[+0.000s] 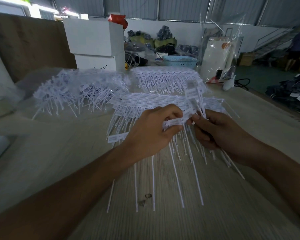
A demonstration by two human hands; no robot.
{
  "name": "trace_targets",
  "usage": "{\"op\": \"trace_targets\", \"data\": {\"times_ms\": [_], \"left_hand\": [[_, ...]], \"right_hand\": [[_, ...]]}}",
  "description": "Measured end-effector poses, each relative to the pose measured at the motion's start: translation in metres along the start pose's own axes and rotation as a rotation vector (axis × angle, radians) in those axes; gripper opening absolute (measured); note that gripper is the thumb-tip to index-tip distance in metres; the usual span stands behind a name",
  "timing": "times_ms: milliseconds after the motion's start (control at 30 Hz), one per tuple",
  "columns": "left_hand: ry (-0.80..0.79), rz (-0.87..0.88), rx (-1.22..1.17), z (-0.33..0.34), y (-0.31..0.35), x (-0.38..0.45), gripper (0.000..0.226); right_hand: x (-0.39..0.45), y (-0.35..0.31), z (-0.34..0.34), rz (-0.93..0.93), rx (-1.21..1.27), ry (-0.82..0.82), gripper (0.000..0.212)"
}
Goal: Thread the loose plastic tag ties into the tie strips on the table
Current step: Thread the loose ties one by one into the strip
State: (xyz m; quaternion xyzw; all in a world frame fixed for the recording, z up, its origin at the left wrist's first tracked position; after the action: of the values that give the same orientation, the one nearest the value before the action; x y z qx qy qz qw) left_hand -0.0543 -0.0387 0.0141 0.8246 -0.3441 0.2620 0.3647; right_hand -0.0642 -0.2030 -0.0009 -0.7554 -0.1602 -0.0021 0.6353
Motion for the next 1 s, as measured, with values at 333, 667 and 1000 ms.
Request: {"op": "trace_targets", "data": {"times_ms": [333,667,1000], "left_hand": [[0.010,-0.115,-0.201,-0.005,-0.010,0.001,0.025],[-0.074,-0.157,-0.531,-0.002,-0.017,0.004,0.027],[0.018,-0.217,-0.546,-0.015,-0.030,0.008,0.027]], "right_hand": [[-0.006,0.001,0.011,0.127,0.182,-0.131,0.035],[-0.001,0.002,0.008,0.135,0.331,-0.100,0.038],[0.000,0.009,0.009,0.225,0.402,-0.098,0.045]]}}
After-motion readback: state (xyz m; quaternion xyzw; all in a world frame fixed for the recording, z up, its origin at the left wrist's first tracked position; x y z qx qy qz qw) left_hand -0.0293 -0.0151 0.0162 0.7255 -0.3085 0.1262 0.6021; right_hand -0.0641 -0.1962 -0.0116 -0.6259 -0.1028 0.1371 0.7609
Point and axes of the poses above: each hand's wrist, its own x-axis towards the middle knuckle, its own z-axis out of the palm, y = z × x, the point moved 6 cm from there along x, towards the middle knuckle, and after that the axes turned 5 degrees about x, right-handed, at the moved point
